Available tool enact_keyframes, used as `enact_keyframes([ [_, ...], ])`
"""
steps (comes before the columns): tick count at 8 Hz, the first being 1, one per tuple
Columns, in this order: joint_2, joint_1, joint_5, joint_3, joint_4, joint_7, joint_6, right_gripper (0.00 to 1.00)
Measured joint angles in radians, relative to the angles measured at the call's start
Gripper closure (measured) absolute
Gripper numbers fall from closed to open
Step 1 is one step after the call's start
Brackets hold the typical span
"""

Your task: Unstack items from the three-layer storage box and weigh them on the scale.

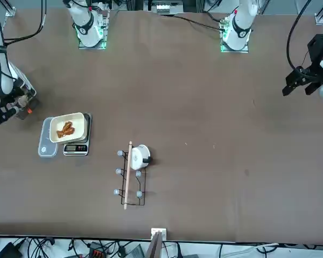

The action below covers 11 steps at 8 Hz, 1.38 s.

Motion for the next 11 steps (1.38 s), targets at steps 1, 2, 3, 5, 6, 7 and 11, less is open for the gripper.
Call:
enact_keyframes([
  [1,0.000,-0.002,0.000,0.000,-0.005,0.011,0.007,0.33],
  [2,0.001,-0.002,0.000,0.002,-0.016,0.030,0.029,0.33],
  [3,0.003,-0.002,0.000,0.003,-0.032,0.059,0.054,0.33],
  [5,0.011,-0.002,0.000,0.004,-0.052,0.089,0.095,0.33],
  [6,0.015,-0.002,0.000,0.003,-0.054,0.091,0.103,0.33],
  [7,0.021,-0.005,-0.003,0.002,-0.054,0.092,0.107,0.33],
  [11,0.039,-0.021,-0.039,-0.001,-0.060,0.123,0.135,0.33],
])
